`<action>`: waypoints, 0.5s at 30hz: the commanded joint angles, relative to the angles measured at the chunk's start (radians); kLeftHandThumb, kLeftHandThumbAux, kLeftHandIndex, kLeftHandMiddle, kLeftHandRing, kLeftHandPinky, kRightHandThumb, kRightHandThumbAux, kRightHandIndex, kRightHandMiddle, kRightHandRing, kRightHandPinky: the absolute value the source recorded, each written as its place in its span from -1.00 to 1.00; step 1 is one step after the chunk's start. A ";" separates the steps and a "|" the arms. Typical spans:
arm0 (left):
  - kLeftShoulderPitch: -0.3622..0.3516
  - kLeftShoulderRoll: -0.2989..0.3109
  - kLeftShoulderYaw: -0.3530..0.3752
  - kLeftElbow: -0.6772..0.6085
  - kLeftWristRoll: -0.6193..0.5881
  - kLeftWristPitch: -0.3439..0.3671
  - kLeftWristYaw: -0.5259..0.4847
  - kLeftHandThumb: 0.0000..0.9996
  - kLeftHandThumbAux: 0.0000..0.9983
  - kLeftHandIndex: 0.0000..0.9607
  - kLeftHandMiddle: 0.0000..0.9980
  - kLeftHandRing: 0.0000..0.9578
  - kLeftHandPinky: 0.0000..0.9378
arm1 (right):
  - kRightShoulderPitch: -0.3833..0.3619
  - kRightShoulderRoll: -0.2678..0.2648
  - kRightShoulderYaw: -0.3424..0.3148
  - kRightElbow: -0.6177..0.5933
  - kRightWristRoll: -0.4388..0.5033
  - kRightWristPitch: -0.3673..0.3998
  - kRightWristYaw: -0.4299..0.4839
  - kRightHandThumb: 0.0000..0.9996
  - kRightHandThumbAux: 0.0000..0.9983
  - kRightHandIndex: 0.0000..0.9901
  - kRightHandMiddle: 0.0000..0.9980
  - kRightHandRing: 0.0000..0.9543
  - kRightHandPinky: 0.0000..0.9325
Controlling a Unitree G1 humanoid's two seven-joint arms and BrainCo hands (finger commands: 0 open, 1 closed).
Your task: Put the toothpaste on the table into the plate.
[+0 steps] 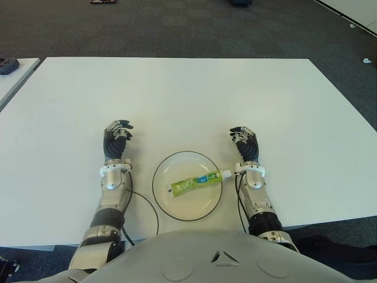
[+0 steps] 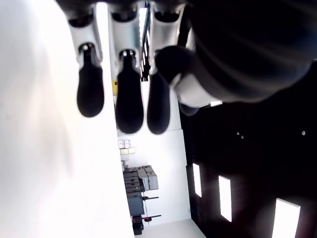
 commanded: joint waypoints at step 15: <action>0.025 -0.010 -0.015 -0.002 0.010 0.034 0.007 0.67 0.36 -0.16 0.01 0.34 0.32 | -0.006 0.004 0.012 0.050 -0.005 -0.025 0.005 0.41 0.47 -0.15 -0.16 -0.14 -0.09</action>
